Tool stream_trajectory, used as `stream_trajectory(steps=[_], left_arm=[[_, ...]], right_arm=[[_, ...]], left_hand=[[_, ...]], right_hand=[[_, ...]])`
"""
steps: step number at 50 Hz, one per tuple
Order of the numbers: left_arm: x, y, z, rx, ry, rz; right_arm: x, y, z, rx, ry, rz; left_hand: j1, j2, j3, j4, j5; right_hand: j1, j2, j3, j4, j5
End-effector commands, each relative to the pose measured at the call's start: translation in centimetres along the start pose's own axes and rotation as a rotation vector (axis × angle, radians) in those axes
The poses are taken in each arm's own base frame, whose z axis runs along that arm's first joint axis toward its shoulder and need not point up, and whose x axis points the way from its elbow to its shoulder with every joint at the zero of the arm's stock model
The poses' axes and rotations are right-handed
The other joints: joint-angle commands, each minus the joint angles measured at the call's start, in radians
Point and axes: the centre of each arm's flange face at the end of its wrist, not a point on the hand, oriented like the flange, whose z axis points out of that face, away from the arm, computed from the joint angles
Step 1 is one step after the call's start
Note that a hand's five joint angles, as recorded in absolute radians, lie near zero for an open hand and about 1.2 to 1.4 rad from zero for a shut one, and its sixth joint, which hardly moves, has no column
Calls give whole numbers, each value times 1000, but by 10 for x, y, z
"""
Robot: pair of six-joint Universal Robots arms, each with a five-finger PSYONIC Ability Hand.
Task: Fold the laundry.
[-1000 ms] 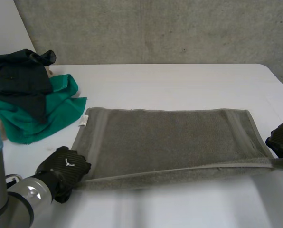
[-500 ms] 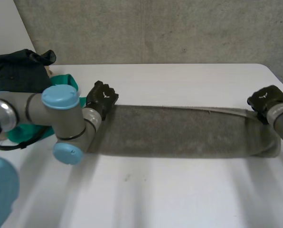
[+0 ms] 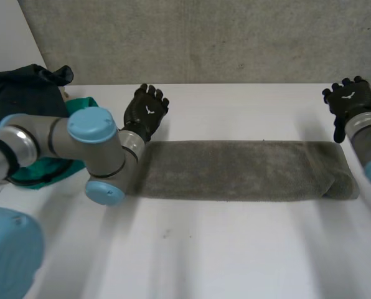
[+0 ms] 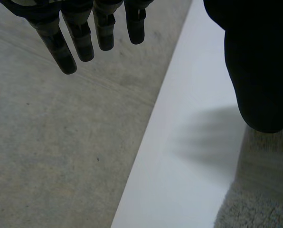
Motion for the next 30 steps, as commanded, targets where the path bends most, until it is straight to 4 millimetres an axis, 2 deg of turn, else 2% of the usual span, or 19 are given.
stream_trajectory(steps=[1, 2, 6, 12, 16, 19, 21, 24, 27, 28, 29, 30], left_arm=[[-25, -24, -38, -11, 12, -155], [-27, -25, -42, -14, 13, -175], [-26, -26, -61, -36, 39, -259], [-20, -21, -78, -67, 68, -298], [-17, -18, -80, -78, 76, -300], [-17, -17, -81, -81, 75, -302], [-17, -16, -81, -85, 75, -302], [-16, -16, -83, -89, 78, -302], [-21, -20, -86, -81, 70, -302], [-23, -22, -87, -77, 66, -302], [-25, -23, -88, -74, 62, -302], [-26, -23, -89, -74, 62, -302]], right_arm=[[16, 20, -48, -166, -216, 147], [12, 30, -56, -222, -275, 172], [2, 50, -70, -313, -341, 217], [2, 67, -68, -299, -298, 212], [-2, 77, -61, -281, -281, 196], [-10, 91, -52, -290, -277, 196], [-10, 95, -46, -283, -263, 191], [-4, 96, -43, -287, -229, 181], [16, 107, -40, -313, -151, 163], [23, 109, -39, -312, -128, 150], [43, 109, -37, -300, -63, 108], [53, 108, -37, -290, -30, 78]], left_hand=[[-12, -34, -40, -28, -52], [-12, -34, -40, -28, -52], [-12, -34, -40, -28, -52], [-12, -34, -40, -28, -52], [-12, -34, -40, -28, -52], [-12, -34, -40, -28, -52], [-12, -34, -40, -28, -52], [-12, -34, -40, -28, -52], [-12, -34, -40, -28, -52], [-12, -34, -40, -28, -52], [-12, -34, -40, -28, -52], [-12, -34, -40, -28, -52]], right_hand=[[-50, -36, -37, -40, -49], [-37, -23, -24, -26, -36], [54, 68, 67, 64, 55], [181, 194, 193, 191, 181], [257, 271, 269, 267, 257], [611, 625, 623, 621, 611], [1169, 1183, 1182, 1179, 1170], [1172, 1186, 1185, 1182, 1173], [1172, 1186, 1185, 1182, 1173], [1172, 1186, 1185, 1182, 1173], [1172, 1186, 1185, 1182, 1173], [1172, 1186, 1185, 1182, 1173]])
